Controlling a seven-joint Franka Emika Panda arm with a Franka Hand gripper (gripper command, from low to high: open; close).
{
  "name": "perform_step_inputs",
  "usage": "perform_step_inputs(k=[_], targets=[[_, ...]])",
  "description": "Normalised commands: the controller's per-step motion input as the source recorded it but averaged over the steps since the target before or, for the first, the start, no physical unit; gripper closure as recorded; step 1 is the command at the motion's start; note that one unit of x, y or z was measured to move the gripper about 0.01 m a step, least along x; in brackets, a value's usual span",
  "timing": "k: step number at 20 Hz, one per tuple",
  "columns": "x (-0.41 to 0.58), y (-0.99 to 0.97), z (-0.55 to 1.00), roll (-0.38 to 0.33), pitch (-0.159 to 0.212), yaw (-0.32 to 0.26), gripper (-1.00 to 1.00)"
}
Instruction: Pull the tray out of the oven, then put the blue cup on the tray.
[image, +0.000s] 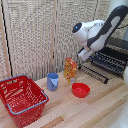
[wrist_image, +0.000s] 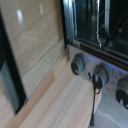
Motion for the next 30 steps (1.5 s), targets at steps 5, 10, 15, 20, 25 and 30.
perform_step_inputs(k=[5, 10, 15, 20, 25, 30], targets=[[0.03, -0.45, -0.15, -0.234, 0.021, 0.03, -1.0], [-0.047, -0.57, -0.04, -0.201, 0.001, 0.0, -1.0], [-0.043, -0.72, -0.11, -0.141, 0.0, 0.002, -1.0], [0.0, -0.68, -0.19, -0.055, 0.004, 0.017, -1.0], [0.003, -0.61, -0.06, -0.011, 0.015, 0.033, -1.0], [0.0, -0.32, 0.0, 0.009, 0.021, 0.024, -1.0]])
